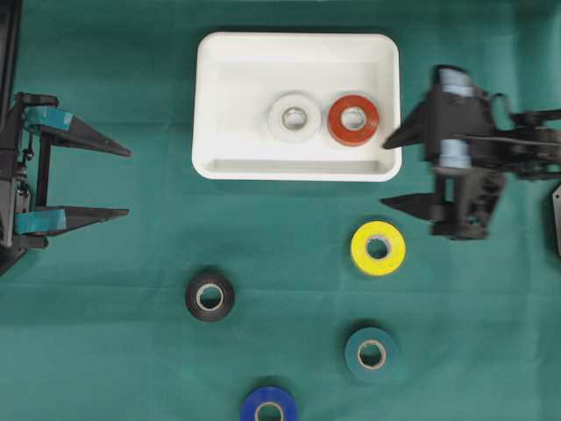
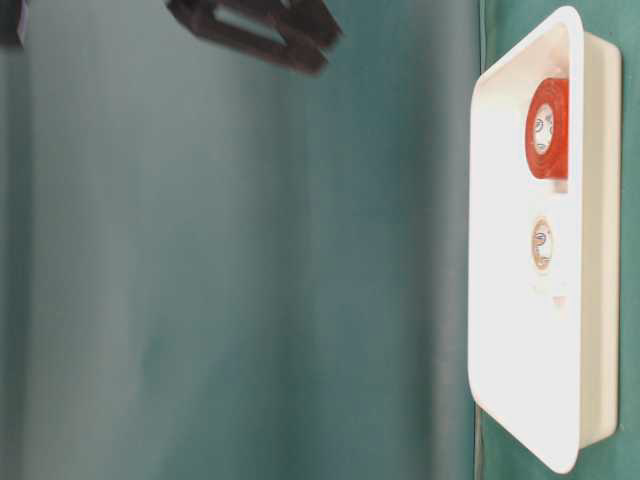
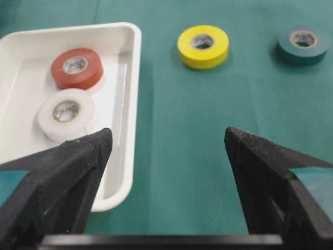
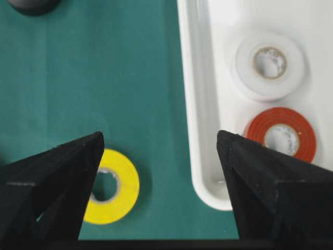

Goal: Pick up the tape from a random location and place it into the white case.

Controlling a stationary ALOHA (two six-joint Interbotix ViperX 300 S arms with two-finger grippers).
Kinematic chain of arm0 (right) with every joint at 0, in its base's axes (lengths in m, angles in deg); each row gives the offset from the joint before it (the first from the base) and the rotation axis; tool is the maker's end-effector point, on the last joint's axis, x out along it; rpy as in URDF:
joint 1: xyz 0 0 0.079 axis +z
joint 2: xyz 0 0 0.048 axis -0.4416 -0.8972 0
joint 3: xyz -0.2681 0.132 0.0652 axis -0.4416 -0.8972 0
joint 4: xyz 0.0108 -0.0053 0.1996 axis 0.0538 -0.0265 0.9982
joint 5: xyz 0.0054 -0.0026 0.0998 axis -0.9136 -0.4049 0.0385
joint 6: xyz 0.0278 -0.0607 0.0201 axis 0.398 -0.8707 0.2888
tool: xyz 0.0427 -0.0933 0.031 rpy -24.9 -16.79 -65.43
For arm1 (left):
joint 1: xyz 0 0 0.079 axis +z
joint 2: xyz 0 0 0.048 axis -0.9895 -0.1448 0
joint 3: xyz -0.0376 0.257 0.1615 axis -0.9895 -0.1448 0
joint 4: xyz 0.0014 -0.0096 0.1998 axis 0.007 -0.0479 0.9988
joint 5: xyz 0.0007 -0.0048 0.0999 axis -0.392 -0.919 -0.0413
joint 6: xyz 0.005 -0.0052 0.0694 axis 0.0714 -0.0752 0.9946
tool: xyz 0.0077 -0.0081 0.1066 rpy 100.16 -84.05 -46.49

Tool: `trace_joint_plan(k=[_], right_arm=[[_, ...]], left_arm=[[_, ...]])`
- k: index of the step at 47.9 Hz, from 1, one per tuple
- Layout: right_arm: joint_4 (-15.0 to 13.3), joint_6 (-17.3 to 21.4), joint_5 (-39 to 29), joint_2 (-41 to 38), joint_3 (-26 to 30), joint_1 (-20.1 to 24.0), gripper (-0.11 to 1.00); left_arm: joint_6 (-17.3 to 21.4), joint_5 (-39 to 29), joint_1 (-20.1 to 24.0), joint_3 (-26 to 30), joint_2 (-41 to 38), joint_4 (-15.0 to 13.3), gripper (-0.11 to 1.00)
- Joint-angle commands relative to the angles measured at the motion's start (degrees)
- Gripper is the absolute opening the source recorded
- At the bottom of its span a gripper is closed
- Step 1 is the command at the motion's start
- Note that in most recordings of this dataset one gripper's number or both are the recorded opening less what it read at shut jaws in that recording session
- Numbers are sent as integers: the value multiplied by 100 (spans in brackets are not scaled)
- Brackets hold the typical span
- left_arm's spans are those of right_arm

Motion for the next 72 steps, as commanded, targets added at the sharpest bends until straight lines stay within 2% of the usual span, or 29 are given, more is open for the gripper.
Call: trace_joint_plan(k=[1, 19, 38, 72], right_arm=[[-9, 0, 167, 439, -167, 18, 82], [-18, 0, 554, 1854, -1512, 18, 82], [9, 18, 1160, 2364, -2619, 18, 82], [18, 18, 1230, 2391, -2654, 18, 82]], left_arm=[[-9, 26, 0, 70, -26, -9, 86], [-9, -44, 0, 79, -26, -9, 86], [-9, -114, 0, 53, -26, -9, 86], [-18, -132, -9, 53, -26, -9, 86]])
